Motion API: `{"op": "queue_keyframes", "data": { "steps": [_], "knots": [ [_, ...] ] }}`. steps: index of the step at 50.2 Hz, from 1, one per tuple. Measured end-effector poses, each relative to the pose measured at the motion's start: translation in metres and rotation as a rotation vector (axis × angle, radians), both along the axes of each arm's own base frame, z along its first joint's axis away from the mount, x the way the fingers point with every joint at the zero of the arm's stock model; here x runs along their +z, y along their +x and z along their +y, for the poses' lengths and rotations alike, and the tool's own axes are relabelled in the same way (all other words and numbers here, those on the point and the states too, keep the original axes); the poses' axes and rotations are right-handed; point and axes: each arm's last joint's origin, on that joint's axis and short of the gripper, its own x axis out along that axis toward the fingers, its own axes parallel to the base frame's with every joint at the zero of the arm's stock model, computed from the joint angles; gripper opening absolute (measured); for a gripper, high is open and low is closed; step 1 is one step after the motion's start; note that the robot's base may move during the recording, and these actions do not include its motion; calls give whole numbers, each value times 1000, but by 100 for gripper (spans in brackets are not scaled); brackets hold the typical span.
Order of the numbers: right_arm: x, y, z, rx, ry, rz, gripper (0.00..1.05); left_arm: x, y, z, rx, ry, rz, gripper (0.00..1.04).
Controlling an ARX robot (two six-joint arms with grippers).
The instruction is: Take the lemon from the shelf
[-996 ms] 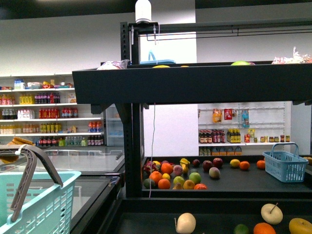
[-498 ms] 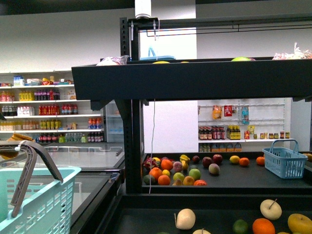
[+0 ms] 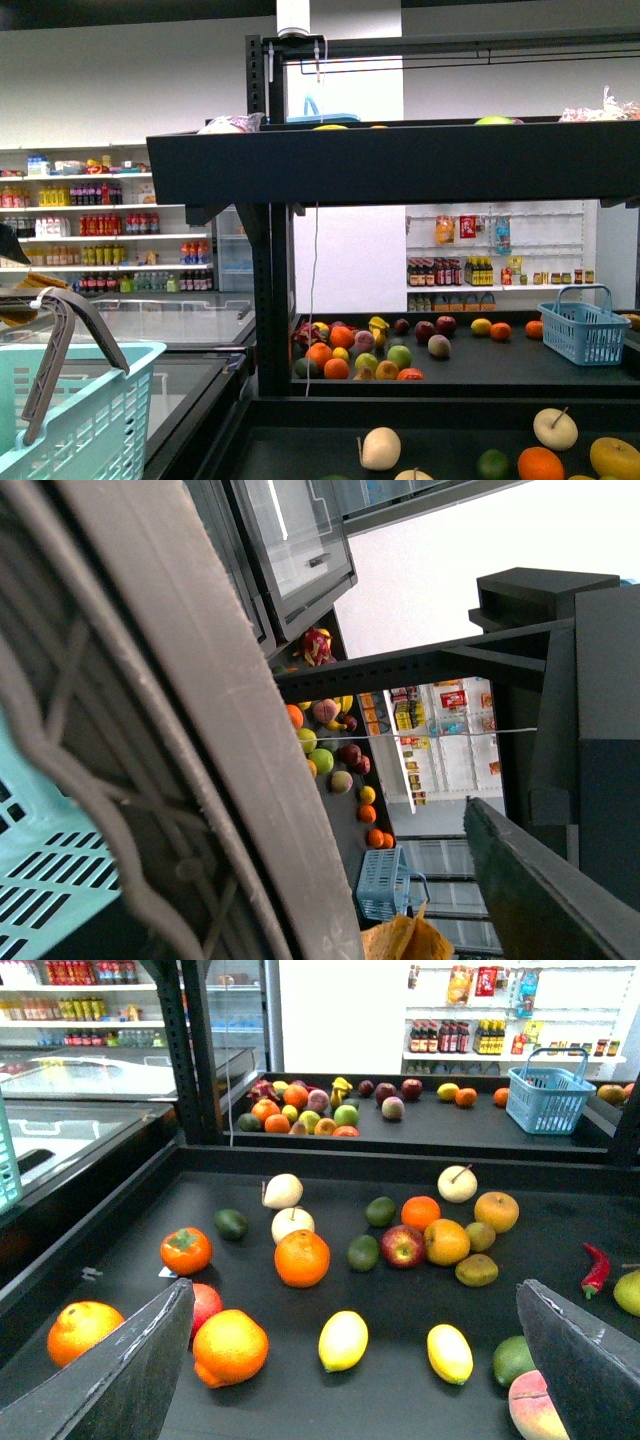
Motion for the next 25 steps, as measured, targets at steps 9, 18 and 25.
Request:
{"op": "queue_keyframes", "data": {
  "steps": [9, 18, 25],
  "knots": [
    [0, 0, 0, 0, 0, 0, 97, -2, 1, -3, -2, -1, 11, 28],
    [0, 0, 0, 0, 0, 0, 97, 7, -4, -10, -40, 28, -3, 13],
    [0, 0, 0, 0, 0, 0, 97, 16, -16, -19, -75, 41, -15, 12]
  ]
}}
